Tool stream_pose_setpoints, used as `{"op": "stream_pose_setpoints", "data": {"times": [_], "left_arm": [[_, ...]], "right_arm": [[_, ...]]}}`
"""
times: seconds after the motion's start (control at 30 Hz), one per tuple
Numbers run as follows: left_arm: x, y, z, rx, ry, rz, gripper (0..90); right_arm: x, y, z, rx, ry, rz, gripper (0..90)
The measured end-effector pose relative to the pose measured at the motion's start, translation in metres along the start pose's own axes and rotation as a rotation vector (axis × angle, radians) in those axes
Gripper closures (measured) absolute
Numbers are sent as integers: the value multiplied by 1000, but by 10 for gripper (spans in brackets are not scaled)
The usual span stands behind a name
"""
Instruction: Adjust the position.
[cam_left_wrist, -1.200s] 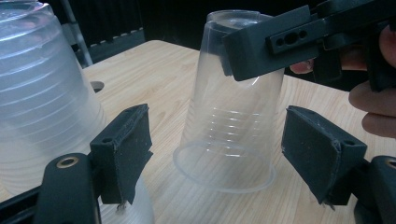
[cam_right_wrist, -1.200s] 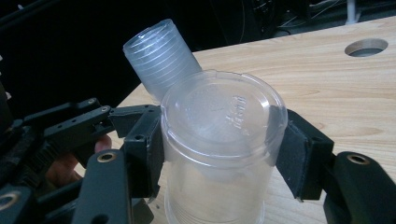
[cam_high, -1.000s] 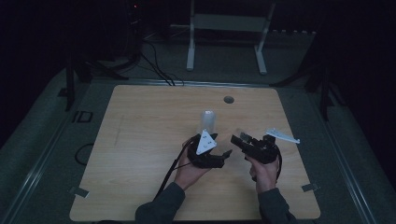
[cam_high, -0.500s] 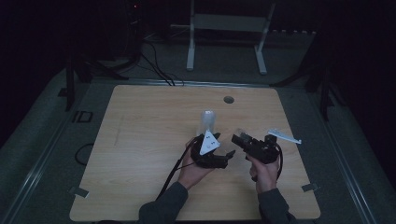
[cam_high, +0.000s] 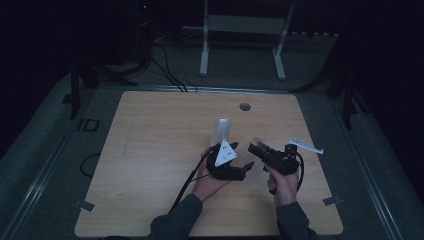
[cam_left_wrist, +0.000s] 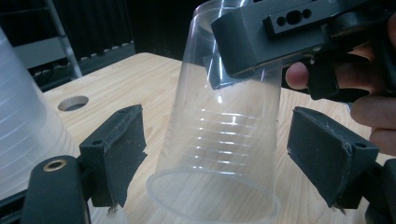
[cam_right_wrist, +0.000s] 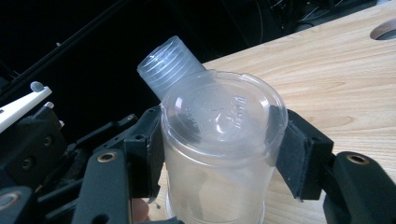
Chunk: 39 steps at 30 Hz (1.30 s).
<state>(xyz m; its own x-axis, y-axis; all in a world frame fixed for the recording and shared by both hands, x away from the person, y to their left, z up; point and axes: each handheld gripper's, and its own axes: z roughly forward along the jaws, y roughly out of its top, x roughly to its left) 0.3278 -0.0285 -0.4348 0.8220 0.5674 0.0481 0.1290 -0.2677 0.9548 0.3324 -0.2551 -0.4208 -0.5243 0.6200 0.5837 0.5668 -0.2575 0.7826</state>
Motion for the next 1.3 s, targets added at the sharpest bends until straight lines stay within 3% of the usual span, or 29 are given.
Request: {"op": "stream_pose_setpoints", "data": {"times": [0.7,1.3], "left_arm": [[1,-4,8,5,-19,-3,202],[-2,-5,9,23,-28,4,283]], "right_arm": [[-6,2,-2,-20,84,94,404],[-8,2,-3,-15,75,95,381]]}}
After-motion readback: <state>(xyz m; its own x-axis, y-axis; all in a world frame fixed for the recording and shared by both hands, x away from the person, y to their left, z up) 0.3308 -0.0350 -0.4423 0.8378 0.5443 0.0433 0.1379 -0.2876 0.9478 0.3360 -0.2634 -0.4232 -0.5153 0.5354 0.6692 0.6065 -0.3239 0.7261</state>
